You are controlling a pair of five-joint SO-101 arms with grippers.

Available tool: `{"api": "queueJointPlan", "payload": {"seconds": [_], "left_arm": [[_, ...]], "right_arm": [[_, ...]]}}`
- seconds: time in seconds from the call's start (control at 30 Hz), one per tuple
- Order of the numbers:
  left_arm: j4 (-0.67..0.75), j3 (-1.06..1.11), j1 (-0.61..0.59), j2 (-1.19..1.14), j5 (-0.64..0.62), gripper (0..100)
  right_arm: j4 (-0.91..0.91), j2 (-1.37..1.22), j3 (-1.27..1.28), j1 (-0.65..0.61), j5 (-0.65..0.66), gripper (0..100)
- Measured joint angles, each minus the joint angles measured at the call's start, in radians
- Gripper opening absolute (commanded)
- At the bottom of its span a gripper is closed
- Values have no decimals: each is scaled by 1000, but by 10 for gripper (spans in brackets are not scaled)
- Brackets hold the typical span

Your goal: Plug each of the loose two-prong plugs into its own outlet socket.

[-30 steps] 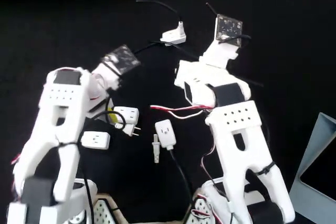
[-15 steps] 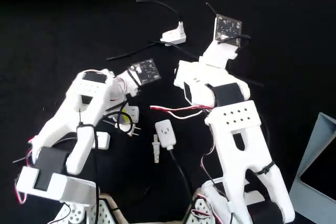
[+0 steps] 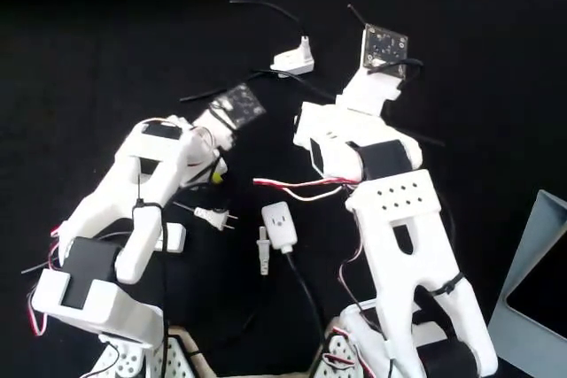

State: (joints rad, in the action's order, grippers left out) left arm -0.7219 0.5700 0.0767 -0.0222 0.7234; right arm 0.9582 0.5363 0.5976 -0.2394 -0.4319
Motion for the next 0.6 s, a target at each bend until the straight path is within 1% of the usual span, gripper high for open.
{"api": "queueJointPlan", "payload": {"seconds": [0.1,0.27,0.43,0.6], "left_arm": [[0,0,-37,28,-69,374],[-75,0,-97,157,-100,374],[-166,21,-198,311,-124,374],[-183,94,-339,416,-259,374]], "right_arm": [[0,0,8,0,0,13],[0,0,8,-9,63,13],[0,-2,14,-132,130,12],[-86,-78,14,-250,152,12]]}}
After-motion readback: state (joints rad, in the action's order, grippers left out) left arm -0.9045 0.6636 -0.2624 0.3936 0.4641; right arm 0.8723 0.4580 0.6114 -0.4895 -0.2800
